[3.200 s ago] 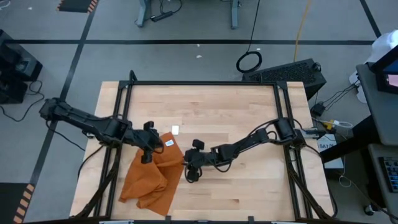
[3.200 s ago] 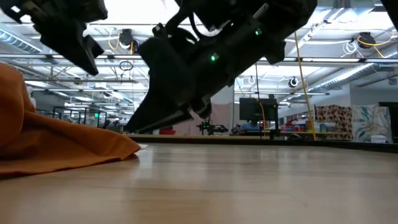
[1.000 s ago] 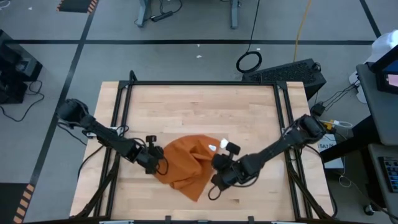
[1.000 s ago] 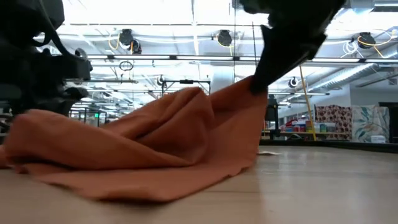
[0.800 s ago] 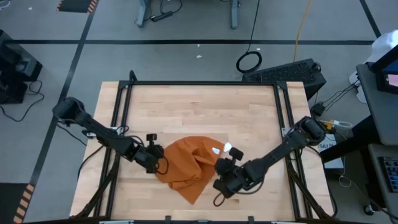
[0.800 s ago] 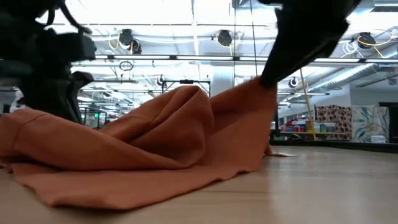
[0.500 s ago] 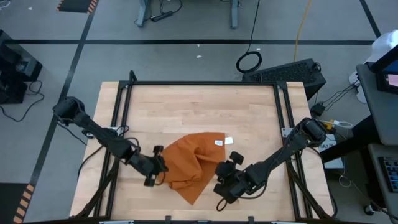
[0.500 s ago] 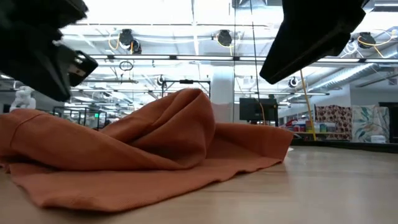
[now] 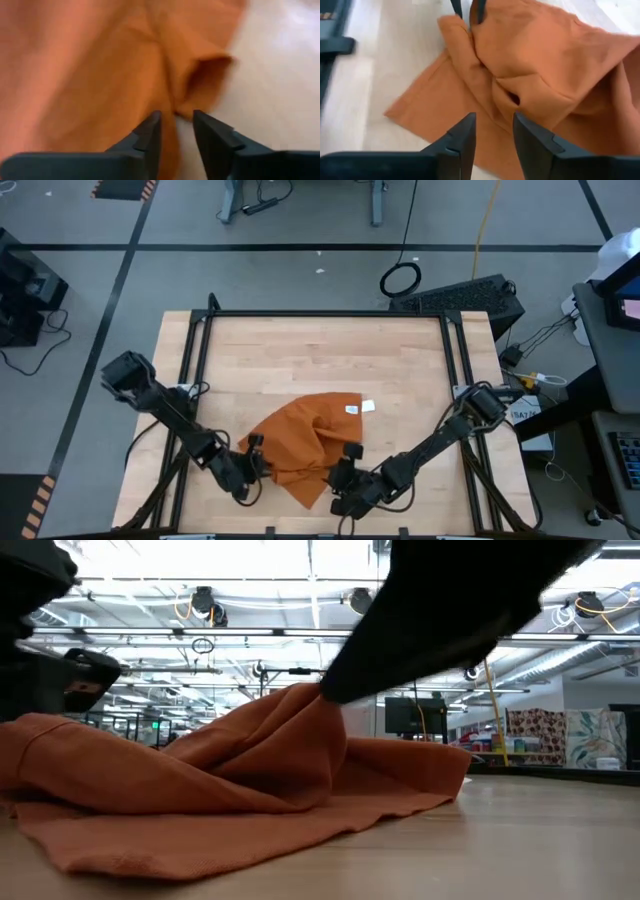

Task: Roll towel into tight, uniform cylinder
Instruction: Fold the brown towel

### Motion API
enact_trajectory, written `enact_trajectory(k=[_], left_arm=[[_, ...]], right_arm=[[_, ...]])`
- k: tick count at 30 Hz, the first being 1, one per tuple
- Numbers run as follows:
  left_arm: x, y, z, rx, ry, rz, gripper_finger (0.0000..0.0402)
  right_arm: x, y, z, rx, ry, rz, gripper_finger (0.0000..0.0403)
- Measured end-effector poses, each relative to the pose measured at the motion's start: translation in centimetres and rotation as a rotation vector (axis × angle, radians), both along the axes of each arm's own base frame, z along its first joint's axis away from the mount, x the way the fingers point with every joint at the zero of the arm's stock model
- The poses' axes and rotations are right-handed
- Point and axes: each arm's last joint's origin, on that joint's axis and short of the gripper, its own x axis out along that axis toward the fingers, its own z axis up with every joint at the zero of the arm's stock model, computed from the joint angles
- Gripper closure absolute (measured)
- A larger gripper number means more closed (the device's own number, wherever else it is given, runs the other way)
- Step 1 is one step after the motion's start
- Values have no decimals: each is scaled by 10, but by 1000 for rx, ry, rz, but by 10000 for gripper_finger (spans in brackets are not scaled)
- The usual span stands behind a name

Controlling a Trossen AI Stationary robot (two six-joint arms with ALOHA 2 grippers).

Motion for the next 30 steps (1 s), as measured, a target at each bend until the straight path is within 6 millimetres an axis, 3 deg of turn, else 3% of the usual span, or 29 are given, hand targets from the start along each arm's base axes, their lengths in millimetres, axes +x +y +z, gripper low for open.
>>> enact_trajectory(k=[3, 7, 10, 16, 20, 26, 30], left_arm=[[0, 1, -5, 63, -20, 40, 244], [2, 4, -11, 124, -4, 15, 247], [4, 8, -13, 159, 14, 10, 281], [6, 16, -11, 230, 30, -11, 386], [6, 20, 5, 257, -31, -9, 385], [-2, 29, 48, 240, -180, 52, 380], [-10, 39, 72, 247, -268, 135, 380]], right_arm=[[5, -3, -6, 5, -12, -14, 289], [10, -10, -6, 19, -19, -42, 295], [13, -14, -6, 20, -17, -56, 299], [13, -15, -6, 12, -13, -53, 308], [13, -14, -6, -7, -8, -34, 309], [10, -11, -6, -56, -23, -39, 309], [11, -9, -21, -75, 3, -38, 309]])
